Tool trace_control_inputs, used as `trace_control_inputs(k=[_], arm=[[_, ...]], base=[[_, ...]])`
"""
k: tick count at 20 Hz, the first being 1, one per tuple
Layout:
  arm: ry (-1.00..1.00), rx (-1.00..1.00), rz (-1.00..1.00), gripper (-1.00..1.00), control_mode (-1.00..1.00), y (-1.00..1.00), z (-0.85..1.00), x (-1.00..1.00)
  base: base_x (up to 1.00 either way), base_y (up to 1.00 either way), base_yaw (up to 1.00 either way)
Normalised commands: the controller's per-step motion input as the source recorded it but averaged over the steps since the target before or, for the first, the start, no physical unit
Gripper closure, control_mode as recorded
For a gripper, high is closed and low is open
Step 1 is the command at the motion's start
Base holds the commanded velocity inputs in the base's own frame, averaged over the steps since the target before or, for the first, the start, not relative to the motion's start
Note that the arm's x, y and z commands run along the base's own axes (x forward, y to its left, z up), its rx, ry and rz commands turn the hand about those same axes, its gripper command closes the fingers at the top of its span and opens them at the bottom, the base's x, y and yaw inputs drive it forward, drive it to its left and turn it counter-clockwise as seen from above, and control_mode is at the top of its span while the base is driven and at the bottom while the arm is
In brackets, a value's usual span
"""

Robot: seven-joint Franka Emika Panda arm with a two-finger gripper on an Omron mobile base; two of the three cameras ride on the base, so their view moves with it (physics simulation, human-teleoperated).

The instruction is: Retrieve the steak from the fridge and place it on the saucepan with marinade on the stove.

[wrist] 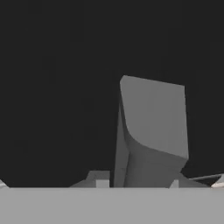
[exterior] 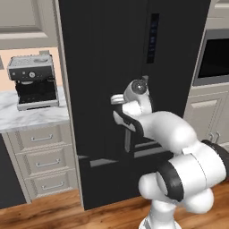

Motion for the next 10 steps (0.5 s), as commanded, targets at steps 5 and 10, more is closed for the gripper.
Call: trace_control_inputs(k=[5, 10], arm=[[-0.03, -0.11, -0.12, 1.0, -1.0, 1.0, -0.31, -0.75], [0.0, -0.09, -0.13, 1.0, -1.0, 1.0, -0.15, -0.63]], base=[[0.0, 0.0, 0.0], [0.0, 0.0, 0.0]])
